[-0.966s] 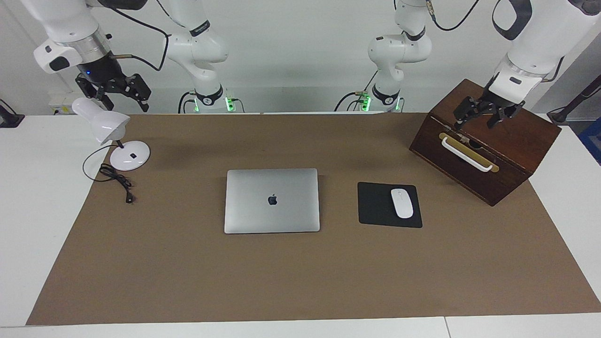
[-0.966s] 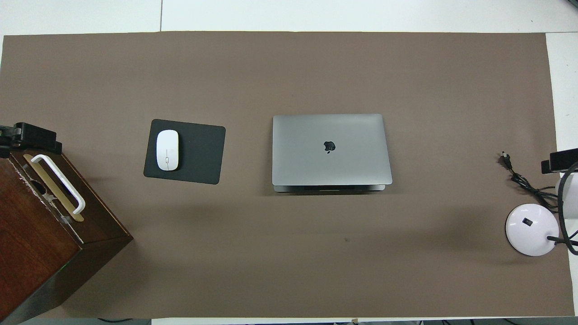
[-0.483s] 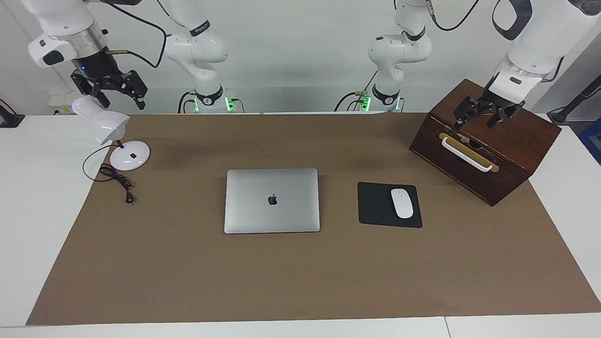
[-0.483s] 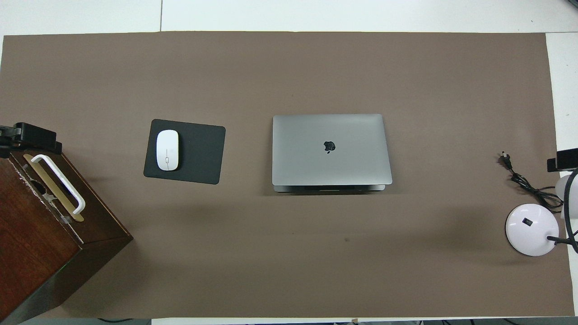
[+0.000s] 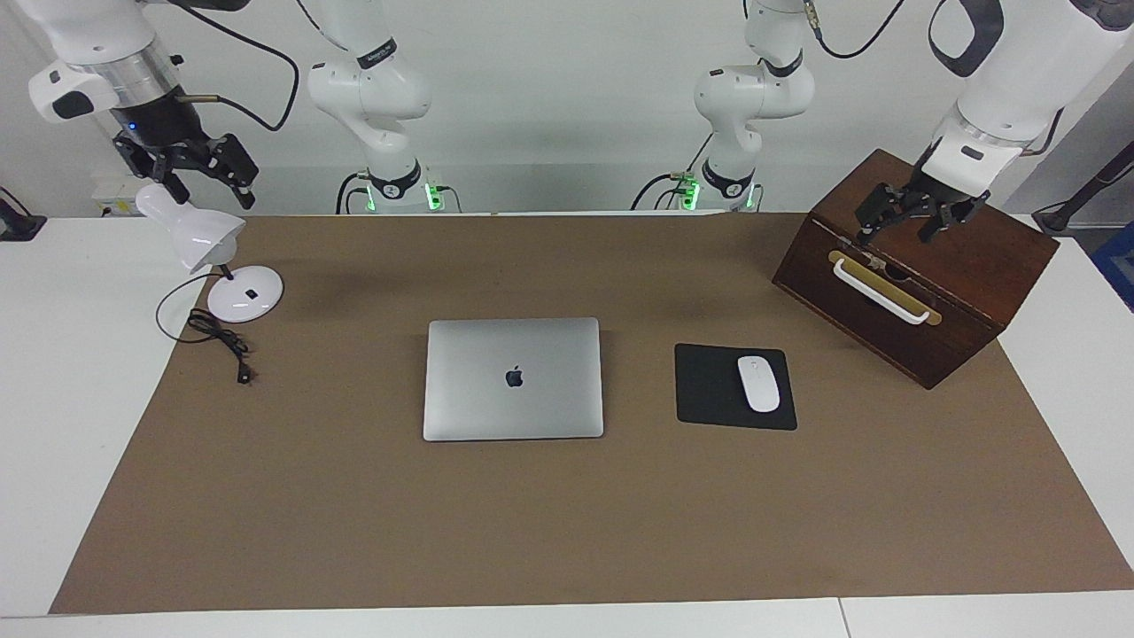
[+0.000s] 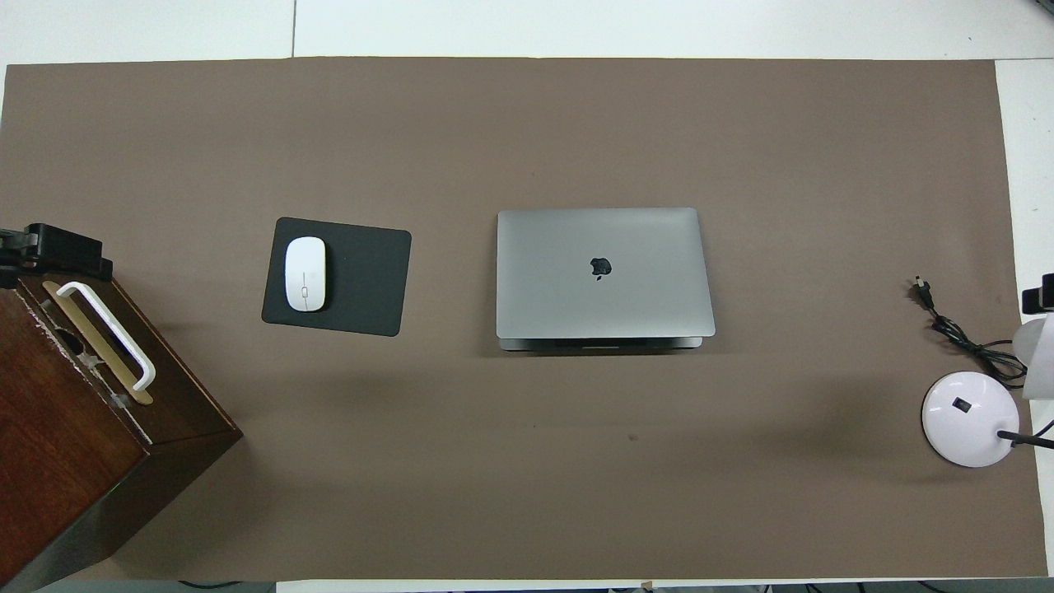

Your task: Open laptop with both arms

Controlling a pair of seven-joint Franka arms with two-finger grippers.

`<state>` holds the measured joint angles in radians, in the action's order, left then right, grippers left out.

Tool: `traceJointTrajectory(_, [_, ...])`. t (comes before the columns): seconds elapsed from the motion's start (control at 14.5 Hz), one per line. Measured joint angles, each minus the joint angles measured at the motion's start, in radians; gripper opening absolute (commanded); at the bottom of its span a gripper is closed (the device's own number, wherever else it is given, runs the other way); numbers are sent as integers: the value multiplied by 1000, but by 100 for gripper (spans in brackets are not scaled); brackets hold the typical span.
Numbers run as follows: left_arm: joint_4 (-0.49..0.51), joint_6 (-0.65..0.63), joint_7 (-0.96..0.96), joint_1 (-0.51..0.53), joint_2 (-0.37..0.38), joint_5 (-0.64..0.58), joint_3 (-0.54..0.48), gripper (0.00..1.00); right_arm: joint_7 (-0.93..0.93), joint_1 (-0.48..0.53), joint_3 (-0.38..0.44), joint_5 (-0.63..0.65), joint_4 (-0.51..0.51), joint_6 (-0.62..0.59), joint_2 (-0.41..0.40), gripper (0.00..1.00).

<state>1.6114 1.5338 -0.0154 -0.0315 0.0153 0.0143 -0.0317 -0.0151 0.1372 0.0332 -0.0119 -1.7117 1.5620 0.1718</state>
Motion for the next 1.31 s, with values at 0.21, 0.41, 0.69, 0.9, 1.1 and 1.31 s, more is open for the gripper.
traceJointTrajectory(0.21, [6, 0, 0, 0, 0, 0, 1, 100, 0, 0, 0, 0, -22, 64, -6, 29])
traceJointTrajectory(0.41, [8, 0, 0, 0, 0, 0, 3, 100, 0, 0, -1, 0, -48, 112, -26, 0])
traceJointTrajectory(0.69, [8, 4, 2, 0, 1, 0, 2, 100, 0, -2, -7, 0, -78, 154, -55, 19])
traceJointTrajectory(0.9, [8, 9, 2, 0, 1, 0, 2, 93, 0, -3, -8, 0, -124, 237, -57, 100])
traceJointTrajectory(1.1, [10, 22, 16, 0, 1, 0, 2, 0, 0, -4, -11, 0, -160, 308, -57, 100])
traceJointTrajectory(1.31, [20, 45, 37, 0, 1, 2, 3, 0, 2, -19, -15, -1, -175, 340, -57, 100])
